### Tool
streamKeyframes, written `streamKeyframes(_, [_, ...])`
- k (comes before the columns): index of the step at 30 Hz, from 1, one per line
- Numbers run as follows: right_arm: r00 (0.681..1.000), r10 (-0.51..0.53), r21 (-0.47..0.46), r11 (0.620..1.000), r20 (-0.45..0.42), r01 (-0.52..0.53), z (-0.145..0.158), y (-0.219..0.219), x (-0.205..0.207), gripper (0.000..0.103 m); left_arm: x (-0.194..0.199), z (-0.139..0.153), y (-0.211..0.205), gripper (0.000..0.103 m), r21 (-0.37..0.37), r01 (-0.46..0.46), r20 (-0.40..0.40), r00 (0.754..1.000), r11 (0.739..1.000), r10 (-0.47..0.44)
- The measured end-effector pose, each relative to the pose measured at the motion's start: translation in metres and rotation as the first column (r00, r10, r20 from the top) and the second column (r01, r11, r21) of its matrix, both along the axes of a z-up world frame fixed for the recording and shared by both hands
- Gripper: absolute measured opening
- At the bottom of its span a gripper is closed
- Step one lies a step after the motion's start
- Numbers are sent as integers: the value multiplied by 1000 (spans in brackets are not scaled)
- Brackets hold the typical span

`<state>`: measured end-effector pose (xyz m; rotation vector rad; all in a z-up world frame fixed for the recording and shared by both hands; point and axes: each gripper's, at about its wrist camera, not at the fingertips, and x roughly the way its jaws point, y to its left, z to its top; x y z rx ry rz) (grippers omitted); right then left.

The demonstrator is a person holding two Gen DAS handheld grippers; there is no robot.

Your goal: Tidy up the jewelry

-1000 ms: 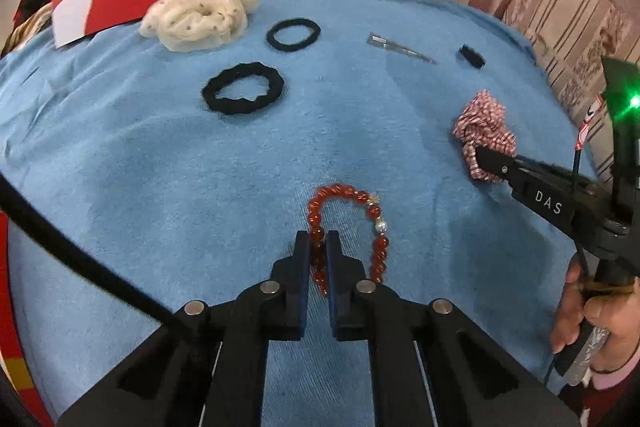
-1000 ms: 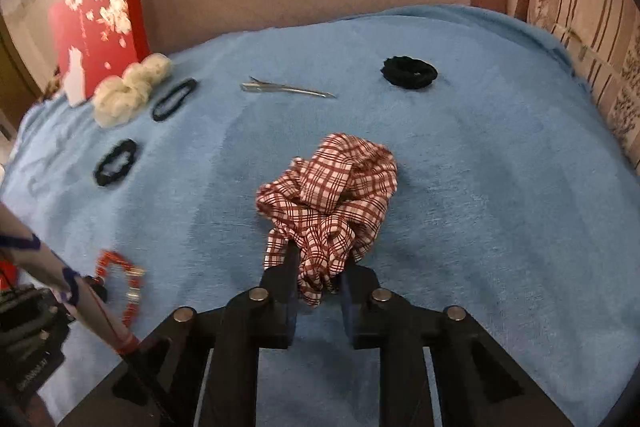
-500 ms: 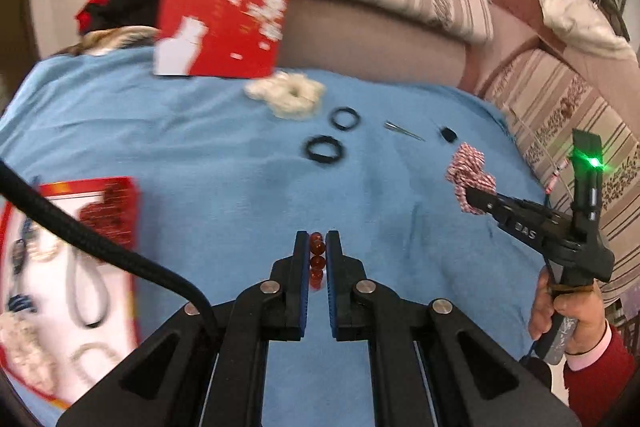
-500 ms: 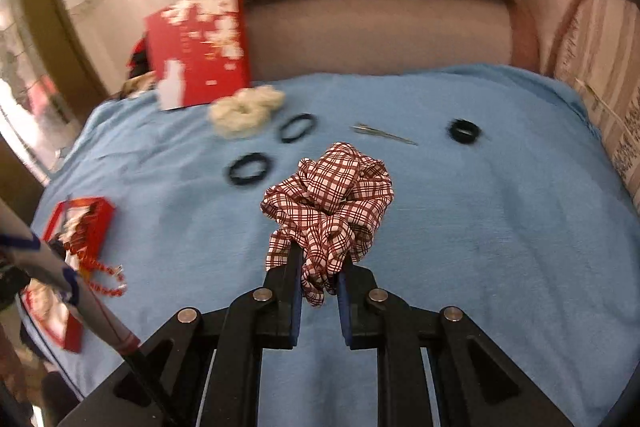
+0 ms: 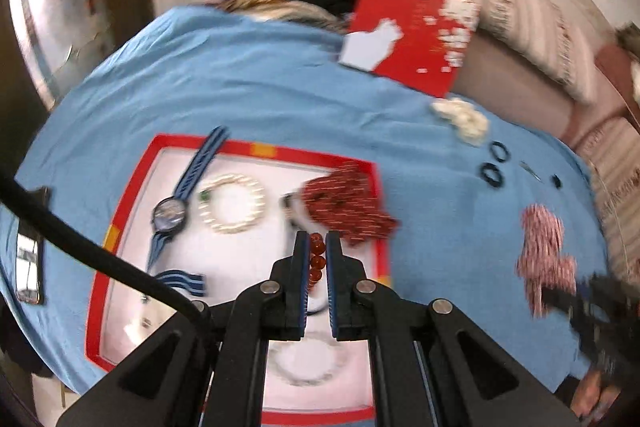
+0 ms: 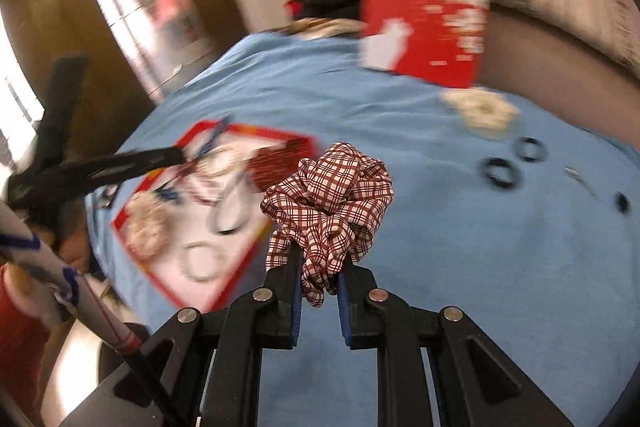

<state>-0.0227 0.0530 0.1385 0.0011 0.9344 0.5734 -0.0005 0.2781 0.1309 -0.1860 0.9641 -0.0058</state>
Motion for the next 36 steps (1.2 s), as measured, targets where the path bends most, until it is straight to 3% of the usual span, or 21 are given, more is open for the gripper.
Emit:
streamKeyframes(10, [967,242,25,970,-75,-241,-32,126,-16,16,26,-44,57,7,-4,-87,-74,994,996,87])
streamKeyframes(18, [941,286,61,958,-179,-280,-70,171,-9,16,33,-48,70,7,-17,-94,-68,993,995,93])
streamKeyframes(23, [935,290,31,956,-202,-290,-89,187,-9,19,30,-45,72,8,-25,-94,-57,994,995,92])
streamKeyframes(26, [937,292,10,955,-190,-295,-91,192,-12,27,22,-37,69,18,-18,-97,-45,994,995,96])
streamKeyframes(28, [937,300,8,953,-178,-304,-88,192,-16,39,13,-25,64,29,8,-104,-18,994,995,104])
streamKeyframes(31, [942,301,2,953,-149,-304,-79,184,-26,42,-2,-6,55,40,43,-111,29,994,993,110])
streamKeyframes(36, [954,286,-7,958,-88,-287,-60,160,-45,50,-33,23,37,51,143,-137,105,987,980,122])
